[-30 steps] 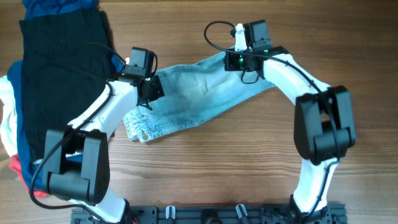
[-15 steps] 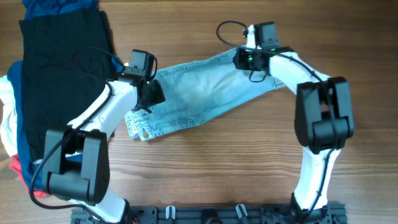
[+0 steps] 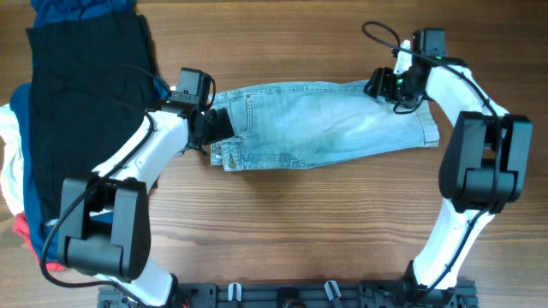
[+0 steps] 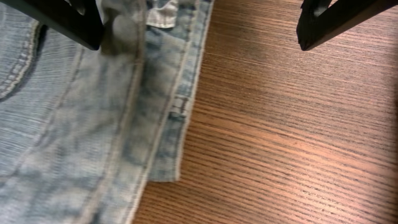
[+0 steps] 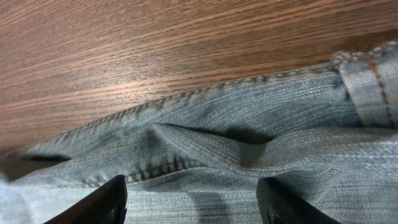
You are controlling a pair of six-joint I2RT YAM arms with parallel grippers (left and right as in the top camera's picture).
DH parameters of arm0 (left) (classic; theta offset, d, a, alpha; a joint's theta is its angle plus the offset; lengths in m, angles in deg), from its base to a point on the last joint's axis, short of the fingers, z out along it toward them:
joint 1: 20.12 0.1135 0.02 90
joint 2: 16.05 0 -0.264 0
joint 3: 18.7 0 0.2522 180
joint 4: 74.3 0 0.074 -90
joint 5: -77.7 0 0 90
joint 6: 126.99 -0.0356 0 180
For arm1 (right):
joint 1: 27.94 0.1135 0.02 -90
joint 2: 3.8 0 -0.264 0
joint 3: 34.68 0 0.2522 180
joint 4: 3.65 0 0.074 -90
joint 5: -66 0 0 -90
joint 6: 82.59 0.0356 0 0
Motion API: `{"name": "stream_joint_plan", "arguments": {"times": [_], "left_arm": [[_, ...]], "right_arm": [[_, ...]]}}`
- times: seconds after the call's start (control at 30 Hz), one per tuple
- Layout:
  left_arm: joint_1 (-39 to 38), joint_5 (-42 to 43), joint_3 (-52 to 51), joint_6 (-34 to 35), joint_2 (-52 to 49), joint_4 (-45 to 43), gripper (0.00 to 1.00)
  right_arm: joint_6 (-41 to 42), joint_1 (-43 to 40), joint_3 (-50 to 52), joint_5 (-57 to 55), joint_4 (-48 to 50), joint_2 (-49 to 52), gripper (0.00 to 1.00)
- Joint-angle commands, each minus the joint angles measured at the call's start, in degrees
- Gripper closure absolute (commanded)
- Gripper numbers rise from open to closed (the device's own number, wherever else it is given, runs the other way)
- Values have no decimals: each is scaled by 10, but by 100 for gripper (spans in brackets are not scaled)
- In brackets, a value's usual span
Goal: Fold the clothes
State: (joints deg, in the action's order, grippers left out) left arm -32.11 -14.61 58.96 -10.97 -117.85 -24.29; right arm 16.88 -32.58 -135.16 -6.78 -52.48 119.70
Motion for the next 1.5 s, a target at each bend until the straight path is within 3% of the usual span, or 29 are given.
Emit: {"name": "stream_joint_plan", "arguments": {"times": [0.0, 0.17, 0.4, 0.77, 0.87, 1.0, 1.1, 1.27, 1.33, 1.37, 1.47], "left_arm": [[4, -5, -1, -3, -4, -7, 0], [4, 78, -1, -84, -4, -33, 0], [4, 83, -2, -139, -20, -33, 0], [4, 155, -2, -167, -82, -52, 7], [-1, 219, -2, -166, -87, -50, 23], [-12, 235, -2, -144, -110, -42, 57], [-13, 213, -2, -97, -137, -46, 96], [4, 134, -1, -62, -121, -33, 96], [18, 119, -1, -63, -94, -14, 96], [27, 113, -1, -63, -76, 0, 96], [53, 113, -1, -90, -32, 27, 96]], "right_arm": [[-41, -8, 22, 4, -22, 7, 31], [-43, 3, 22, 24, -53, -109, 24], [-35, 3, 22, 10, -128, -256, 20], [-35, 3, 22, 2, -178, -262, 22], [-34, 3, 22, 2, -177, -262, 22], [-35, 3, 22, 2, -177, -262, 22], [-35, 3, 22, 2, -178, -262, 22], [-35, 3, 22, 5, -184, -262, 22], [-33, 3, 22, 9, -185, -262, 27], [-33, 3, 22, 9, -184, -262, 31], [-33, 3, 22, 9, -180, -259, 64]]}}
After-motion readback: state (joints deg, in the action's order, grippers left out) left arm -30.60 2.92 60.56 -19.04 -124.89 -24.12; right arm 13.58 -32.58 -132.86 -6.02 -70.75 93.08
